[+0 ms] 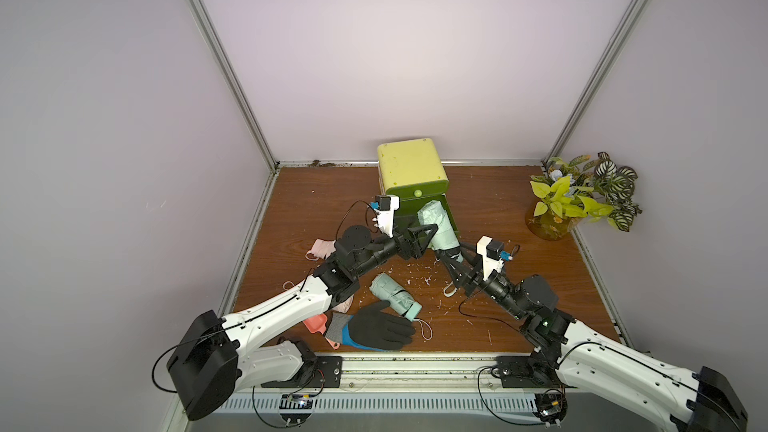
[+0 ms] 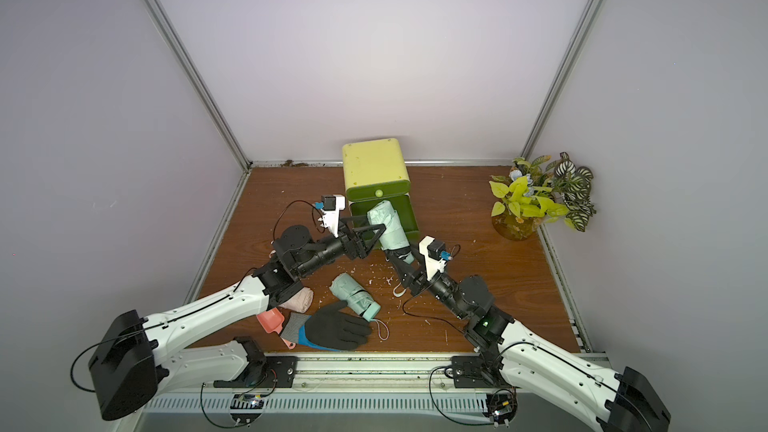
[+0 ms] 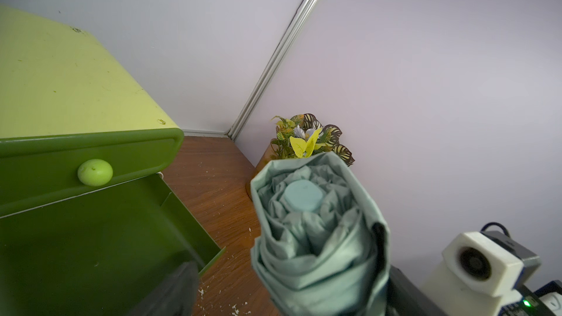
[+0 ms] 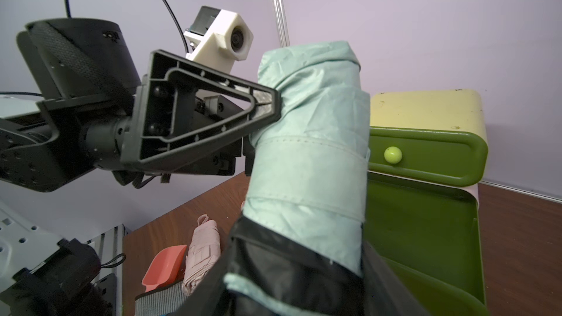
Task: Place the umbrella in the drawer by color
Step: Place the umbrella in the drawer.
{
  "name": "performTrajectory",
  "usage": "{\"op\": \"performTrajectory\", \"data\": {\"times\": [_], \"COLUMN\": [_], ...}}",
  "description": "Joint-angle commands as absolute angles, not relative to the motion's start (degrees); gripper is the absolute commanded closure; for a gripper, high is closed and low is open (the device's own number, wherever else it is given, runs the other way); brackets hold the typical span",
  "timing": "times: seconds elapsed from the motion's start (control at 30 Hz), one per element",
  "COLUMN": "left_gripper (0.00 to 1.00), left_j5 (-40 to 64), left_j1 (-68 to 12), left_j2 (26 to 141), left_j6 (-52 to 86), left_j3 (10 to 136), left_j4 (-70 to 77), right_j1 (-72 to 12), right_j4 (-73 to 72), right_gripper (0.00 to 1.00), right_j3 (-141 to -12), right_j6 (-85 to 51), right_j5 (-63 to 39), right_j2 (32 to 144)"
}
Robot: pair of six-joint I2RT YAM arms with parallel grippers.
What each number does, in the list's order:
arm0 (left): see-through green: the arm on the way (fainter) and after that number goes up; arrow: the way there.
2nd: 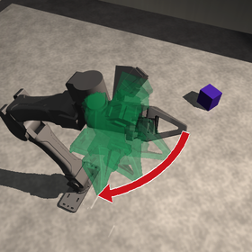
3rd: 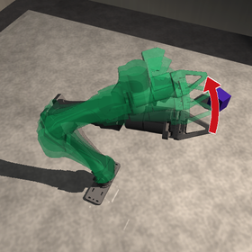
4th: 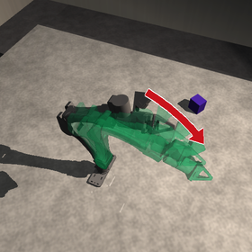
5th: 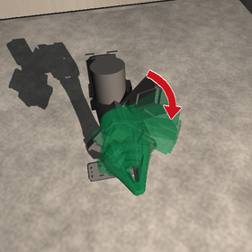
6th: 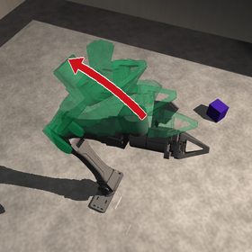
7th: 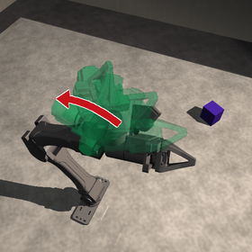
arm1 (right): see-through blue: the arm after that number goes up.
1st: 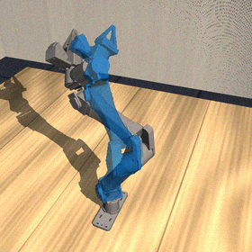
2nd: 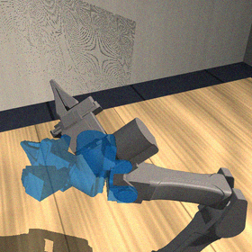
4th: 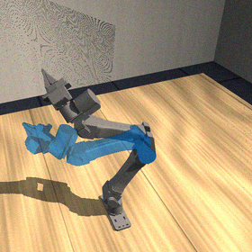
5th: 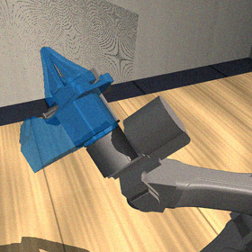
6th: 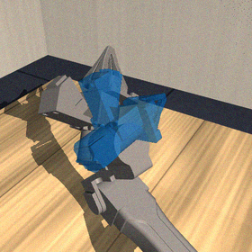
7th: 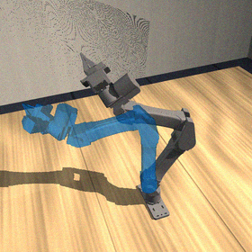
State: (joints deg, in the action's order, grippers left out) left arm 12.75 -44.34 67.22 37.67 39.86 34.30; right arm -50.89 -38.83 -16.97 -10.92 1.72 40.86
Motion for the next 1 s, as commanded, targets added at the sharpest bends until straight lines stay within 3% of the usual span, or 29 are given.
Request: {"op": "performTrajectory", "data": {"times": [0.0,0.1,0.4,0.53,0.63,0.8,0.97], "left_gripper": [0.09,0.16,0.65,0.68,0.69,0.7,0.71], "left_j5": [14.75,18.47,22.22,17.72,8.7,3.57,1.91], "left_j1": [-44.48,-44.6,-44.82,-44.82,-44.81,-44.82,-44.82], "left_j2": [68.15,69.21,70.33,68.04,67.37,70.15,77.39], "left_j6": [38.86,39.94,39.19,30.47,19.09,0.46,-10.9], "left_j3": [40.22,40.48,41.99,45.78,49.79,49.48,51.54], "left_j4": [38.52,42.92,47.29,38.04,30.15,39.07,44.93], "right_j1": [-51.15,-51.13,-51.16,-51.15,-51.15,-51.15,-51.12], "right_j4": [-48.29,-49.06,-47.8,-40.92,-33.68,-28.36,-25.83], "right_gripper": [0.49,0.48,0.42,0.25,0.15,0.06,0.02], "right_j3": [-17.94,-17.96,-18.27,-19.89,-21.18,-18.9,-16.74], "right_j6": [-9.93,-10.17,-9.96,-8.05,-4.56,-1.59,-0.64], "right_j5": [0.02,-0.53,-0.05,0.4,2.16,9.79,11.25], "right_j2": [40.17,42.01,43.74,43.54,40.87,30.38,22.14]}}
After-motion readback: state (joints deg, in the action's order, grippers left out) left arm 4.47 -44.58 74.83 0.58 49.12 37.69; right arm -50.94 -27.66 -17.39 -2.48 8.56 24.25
